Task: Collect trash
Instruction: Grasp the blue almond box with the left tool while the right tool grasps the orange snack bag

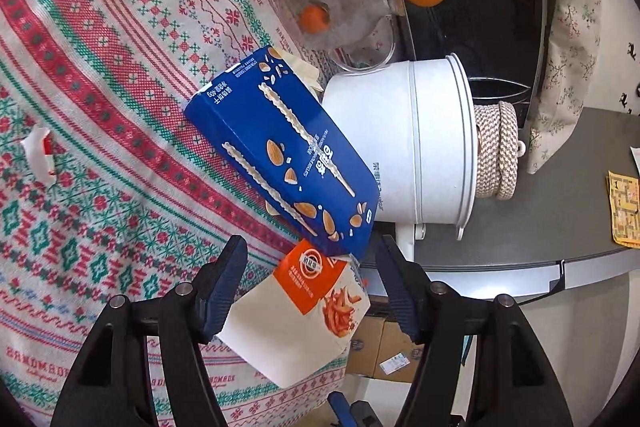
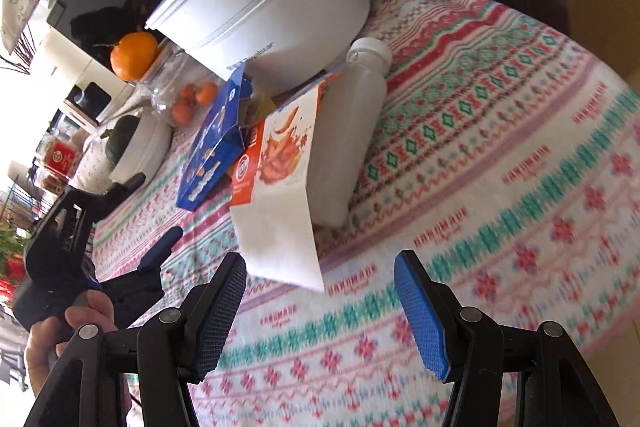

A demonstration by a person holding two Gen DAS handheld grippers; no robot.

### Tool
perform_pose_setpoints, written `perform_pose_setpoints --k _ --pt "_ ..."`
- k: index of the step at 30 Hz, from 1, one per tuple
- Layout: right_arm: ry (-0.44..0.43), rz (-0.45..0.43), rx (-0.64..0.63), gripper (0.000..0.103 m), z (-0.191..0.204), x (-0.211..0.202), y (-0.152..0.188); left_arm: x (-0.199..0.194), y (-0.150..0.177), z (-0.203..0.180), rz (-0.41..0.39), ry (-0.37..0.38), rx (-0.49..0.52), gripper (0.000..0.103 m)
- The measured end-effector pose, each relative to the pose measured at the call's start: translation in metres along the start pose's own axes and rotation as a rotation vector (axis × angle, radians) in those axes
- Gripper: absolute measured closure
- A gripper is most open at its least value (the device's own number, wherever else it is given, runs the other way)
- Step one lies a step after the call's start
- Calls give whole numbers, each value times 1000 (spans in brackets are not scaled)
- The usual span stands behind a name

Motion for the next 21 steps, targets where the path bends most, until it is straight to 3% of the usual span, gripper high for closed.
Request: perform_pose_setpoints --k 17,18,20,21 --pt "-21 34 65 36 -21 16 -2 58 -34 14 -83 31 -198 37" --pt "-18 34 60 36 -21 16 -2 60 -35 17 -87 39 -215 39" --pt "-11 34 49 36 -21 17 -2 62 -36 17 -97 38 -214 57" --pt "-9 35 49 36 -21 18 -1 62 -37 16 -103 34 -203 57"
Point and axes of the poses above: each gripper's, at about its wrist camera, not at the fingertips, and x roughly the way its jaws point, z to its left, y to its underside, the point moved 9 cm from there along x, roughly the way its jaws point
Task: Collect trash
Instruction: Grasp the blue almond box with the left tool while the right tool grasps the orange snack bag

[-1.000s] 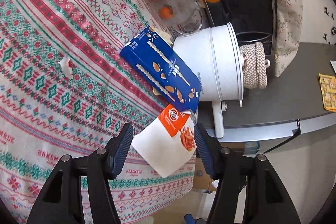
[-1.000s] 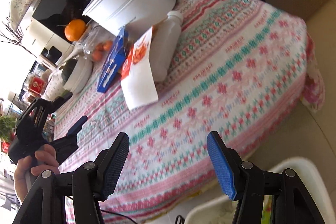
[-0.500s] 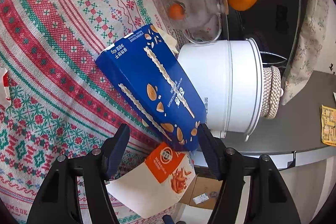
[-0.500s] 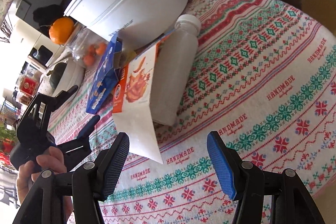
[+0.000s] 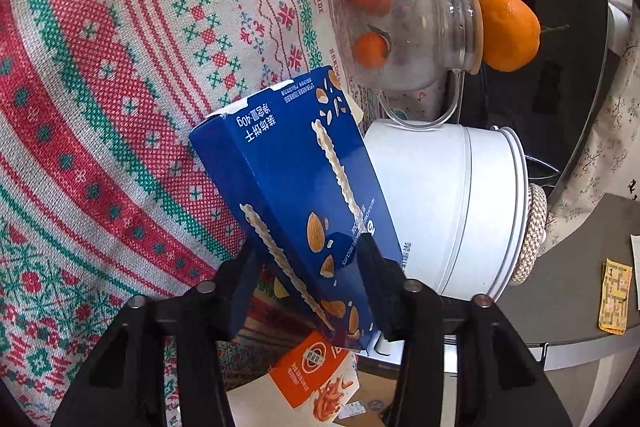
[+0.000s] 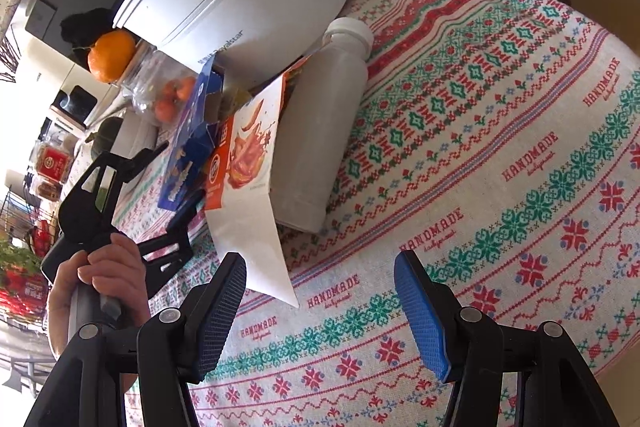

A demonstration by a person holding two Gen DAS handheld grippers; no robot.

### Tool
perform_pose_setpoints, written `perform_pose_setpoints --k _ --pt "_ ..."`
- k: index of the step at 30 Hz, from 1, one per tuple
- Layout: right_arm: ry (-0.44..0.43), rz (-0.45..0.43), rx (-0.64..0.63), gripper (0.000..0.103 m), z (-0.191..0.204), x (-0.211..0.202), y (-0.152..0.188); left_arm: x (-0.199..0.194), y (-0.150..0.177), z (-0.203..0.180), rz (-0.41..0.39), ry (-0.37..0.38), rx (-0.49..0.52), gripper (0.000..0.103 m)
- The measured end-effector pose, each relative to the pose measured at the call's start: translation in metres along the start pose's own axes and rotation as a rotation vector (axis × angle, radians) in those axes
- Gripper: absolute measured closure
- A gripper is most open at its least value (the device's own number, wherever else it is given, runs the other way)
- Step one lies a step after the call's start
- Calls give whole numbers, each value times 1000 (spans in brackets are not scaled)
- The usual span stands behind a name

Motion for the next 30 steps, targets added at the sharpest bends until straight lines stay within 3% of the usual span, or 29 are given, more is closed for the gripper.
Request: perform_pose_setpoints --k 8,12,20,24,26,27,30 --pt "-29 5 9 36 3 6 -1 -19 -11 -22 -45 63 55 76" --pt "-64 5 12 36 8 12 -1 -37 -11 -31 -33 70 87 77" --pt "-79 -15 -22 36 26 29 -7 -73 0 -58 5 34 263 77" --pt "-33 -20 -79 37 37 44 -12 -94 3 -60 16 4 334 77" --pt "-16 -15 -109 61 40 48 -12 -108 4 -56 19 -9 360 78" --pt "-7 -8 -127 89 41 48 -10 -112 4 -55 21 -14 371 78" --pt "-78 -9 -147 97 53 38 -7 -125 5 -53 31 -33 404 79"
Point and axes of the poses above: each gripper's, at about its wrist camera, not at the fingertips, and x roughly the way its jaws point, z to its left, y to its underside, the point moved 9 cm from there along x, roughly the way its jaws point
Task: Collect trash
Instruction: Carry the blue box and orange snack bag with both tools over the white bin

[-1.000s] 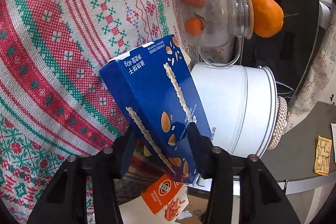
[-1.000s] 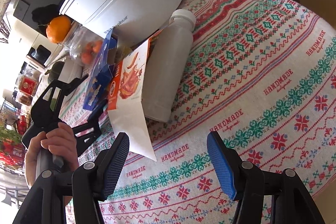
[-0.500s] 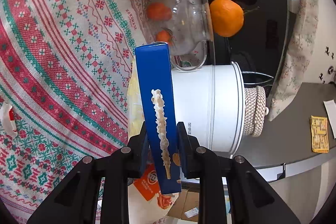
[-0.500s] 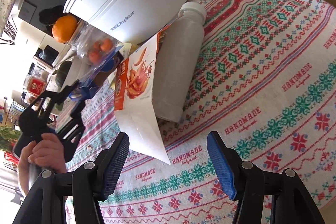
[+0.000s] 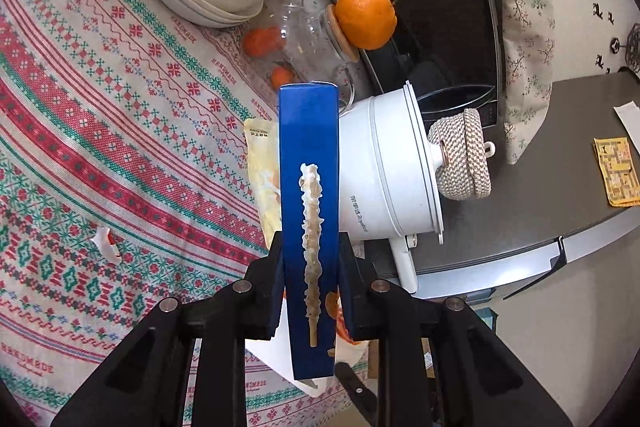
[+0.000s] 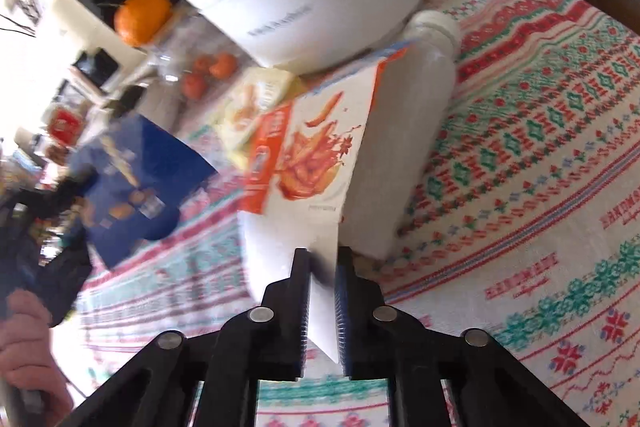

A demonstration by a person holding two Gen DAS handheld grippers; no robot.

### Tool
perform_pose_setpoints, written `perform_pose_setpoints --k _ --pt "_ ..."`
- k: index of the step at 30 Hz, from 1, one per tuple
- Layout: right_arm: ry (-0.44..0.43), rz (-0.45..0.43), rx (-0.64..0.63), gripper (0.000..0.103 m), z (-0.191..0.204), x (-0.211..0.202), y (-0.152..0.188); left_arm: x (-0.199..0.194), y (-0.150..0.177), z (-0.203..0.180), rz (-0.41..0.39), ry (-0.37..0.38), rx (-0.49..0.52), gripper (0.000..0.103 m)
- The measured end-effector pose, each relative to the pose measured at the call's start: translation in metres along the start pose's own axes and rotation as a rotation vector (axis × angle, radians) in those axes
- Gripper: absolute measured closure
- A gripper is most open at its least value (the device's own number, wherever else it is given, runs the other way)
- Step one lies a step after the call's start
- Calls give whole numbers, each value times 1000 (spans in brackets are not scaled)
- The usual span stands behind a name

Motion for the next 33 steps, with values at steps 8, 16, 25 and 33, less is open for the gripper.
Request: perform_pose_setpoints --k 8,16,25,33 --pt "-1 -88 -198 103 55 -59 2 -41 17 -22 6 -27 167 79" --pt "32 -78 -241 103 64 -85 28 -63 47 -27 51 -149 326 79" --pt "44 -61 -286 103 75 -98 55 -75 85 -15 162 -256 427 79" --pt "40 -126 -329 103 91 -136 66 -90 110 -7 194 -227 425 79"
Point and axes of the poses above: each gripper's, at about its wrist camera, not at the fingertips, and x roughly the way its jaws point, z to its left, y to its underside, the point moved 9 cm from there along x, roughly the way its jaws point
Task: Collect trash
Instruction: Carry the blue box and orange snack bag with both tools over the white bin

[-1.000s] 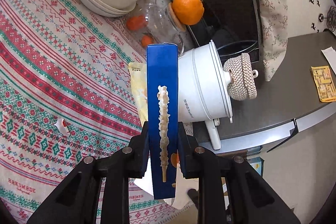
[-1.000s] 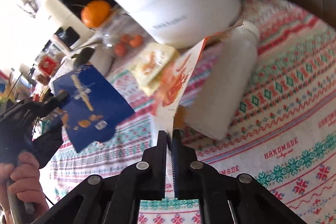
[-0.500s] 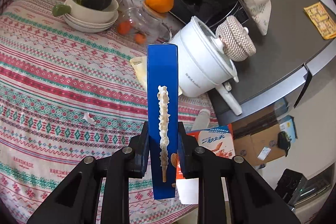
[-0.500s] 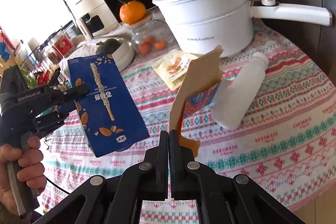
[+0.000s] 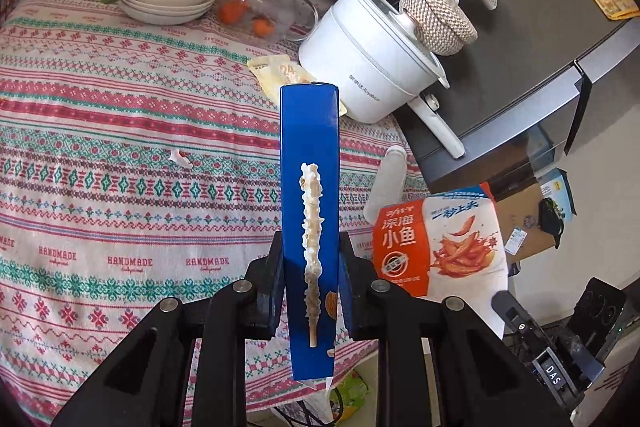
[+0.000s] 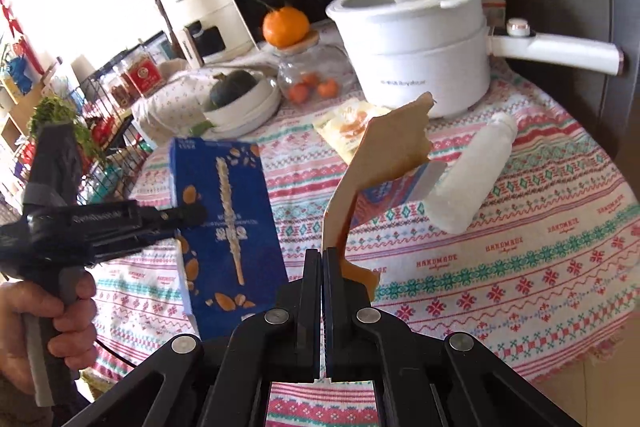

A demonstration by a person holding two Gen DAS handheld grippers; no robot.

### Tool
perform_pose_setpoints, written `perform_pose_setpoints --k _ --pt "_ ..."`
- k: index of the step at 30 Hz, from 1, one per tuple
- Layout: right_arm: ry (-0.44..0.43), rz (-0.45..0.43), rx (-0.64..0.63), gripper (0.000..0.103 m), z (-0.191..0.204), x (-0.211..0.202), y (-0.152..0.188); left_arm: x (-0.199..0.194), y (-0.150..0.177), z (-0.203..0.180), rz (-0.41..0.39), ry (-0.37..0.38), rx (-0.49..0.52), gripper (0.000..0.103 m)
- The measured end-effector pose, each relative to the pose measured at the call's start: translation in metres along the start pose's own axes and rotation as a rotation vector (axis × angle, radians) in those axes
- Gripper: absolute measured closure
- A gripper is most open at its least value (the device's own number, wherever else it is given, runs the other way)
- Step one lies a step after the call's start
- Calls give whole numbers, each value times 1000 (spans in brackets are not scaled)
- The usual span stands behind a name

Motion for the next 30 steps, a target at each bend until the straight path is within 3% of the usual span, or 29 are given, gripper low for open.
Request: perform_pose_setpoints --k 9,17,24,30 --pt "28 -91 11 103 -1 -69 16 -8 40 -33 31 109 29 79" --pt "106 -115 57 103 -28 -101 45 19 109 -79 145 152 111 79" --pt "177 -60 82 103 -48 -115 92 46 178 -118 260 175 234 79" --pt "224 -9 98 103 -60 -125 130 61 209 -130 303 162 307 79"
Point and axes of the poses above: each gripper's, at about its wrist camera, not at the fingertips, and x roughly the way its jaws point, z to its left, y to its underside, the point moved 9 cm from there along x, roughly the way its jaws point
